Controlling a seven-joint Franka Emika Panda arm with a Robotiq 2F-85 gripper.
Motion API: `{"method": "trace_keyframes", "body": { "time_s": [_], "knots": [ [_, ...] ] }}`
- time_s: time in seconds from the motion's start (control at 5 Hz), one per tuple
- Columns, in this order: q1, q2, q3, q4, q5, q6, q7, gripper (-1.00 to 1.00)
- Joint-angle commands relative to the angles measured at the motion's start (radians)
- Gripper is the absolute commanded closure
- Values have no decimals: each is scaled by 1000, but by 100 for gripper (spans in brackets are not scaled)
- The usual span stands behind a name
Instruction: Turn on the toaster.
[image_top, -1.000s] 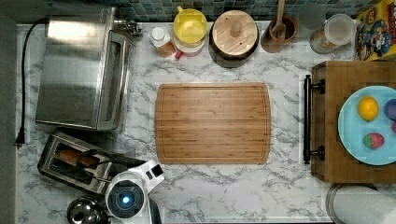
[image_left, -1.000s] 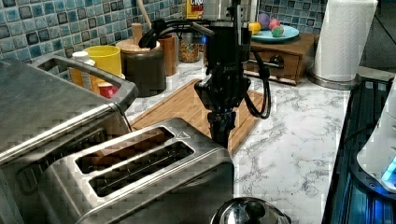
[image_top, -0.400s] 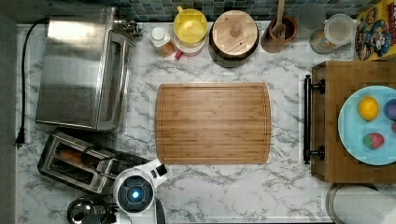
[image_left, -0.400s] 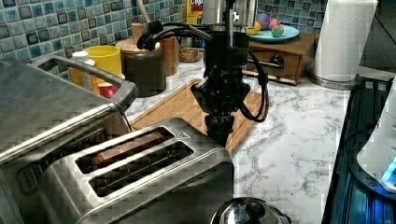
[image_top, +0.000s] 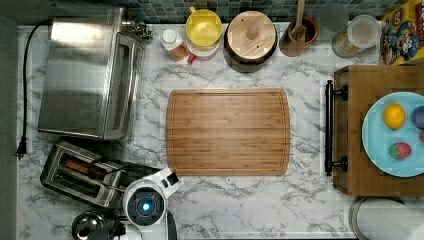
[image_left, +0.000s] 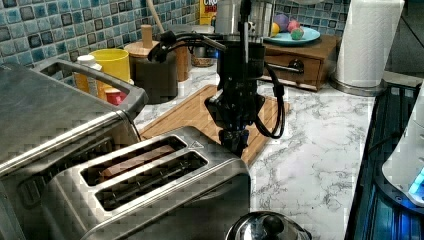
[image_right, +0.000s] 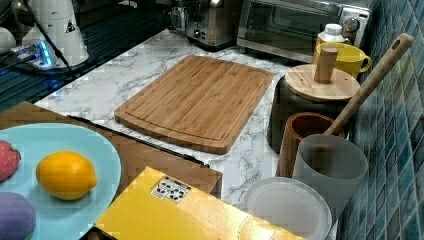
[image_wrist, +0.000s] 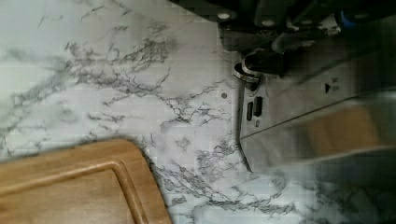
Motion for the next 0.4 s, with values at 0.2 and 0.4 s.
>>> {"method": "trace_keyframes", "body": {
  "time_s": [0.2,0.4],
  "knots": [
    [100,55,52,-352,236,142,-283,100],
    [87,55,66,-351,240,140,-285,100]
  ]
}}
